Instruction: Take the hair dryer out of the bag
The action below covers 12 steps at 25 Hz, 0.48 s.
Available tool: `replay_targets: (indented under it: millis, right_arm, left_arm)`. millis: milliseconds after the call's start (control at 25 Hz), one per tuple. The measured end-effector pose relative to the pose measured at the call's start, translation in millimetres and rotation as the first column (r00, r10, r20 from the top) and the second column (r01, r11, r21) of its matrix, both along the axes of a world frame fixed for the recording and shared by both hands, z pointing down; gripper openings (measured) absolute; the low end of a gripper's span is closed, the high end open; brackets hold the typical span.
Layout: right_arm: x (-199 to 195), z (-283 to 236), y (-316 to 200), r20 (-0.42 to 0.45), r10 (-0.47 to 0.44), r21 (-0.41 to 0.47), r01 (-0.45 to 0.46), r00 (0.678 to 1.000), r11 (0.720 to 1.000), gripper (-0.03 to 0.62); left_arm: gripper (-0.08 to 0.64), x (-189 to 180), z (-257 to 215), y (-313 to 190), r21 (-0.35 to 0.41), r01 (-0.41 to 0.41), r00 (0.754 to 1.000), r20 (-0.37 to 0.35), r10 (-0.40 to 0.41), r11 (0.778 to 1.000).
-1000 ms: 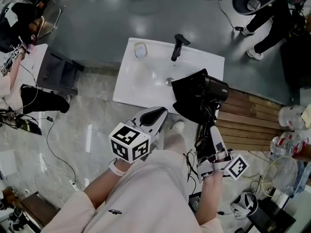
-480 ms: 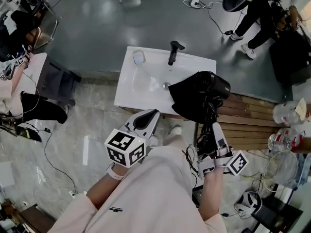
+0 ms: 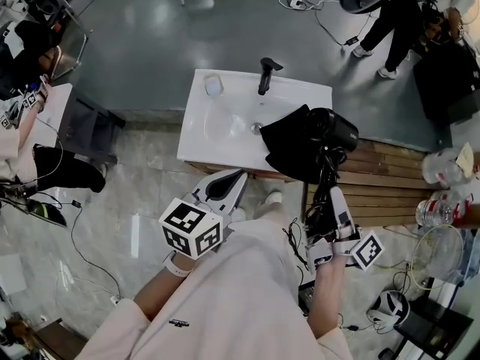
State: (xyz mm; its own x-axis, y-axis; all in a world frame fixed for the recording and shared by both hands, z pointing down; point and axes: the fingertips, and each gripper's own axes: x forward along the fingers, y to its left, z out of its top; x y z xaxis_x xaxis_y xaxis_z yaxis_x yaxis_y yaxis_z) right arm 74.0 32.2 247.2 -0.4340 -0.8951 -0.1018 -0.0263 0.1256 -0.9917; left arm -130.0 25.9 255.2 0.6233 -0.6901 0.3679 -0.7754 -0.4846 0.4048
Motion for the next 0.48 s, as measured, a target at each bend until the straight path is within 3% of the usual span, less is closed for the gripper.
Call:
replay_targets:
  millis: [480]
  right_arm:
    - [4.7,3.4,2.4,0.017,0.015,-0.008,-0.015,1.000,1.000,0.176]
  left_arm:
    - [0.008,2.8,-0.2,2.5,0.004,-0.015,1.000,0.014,0.015,1.000]
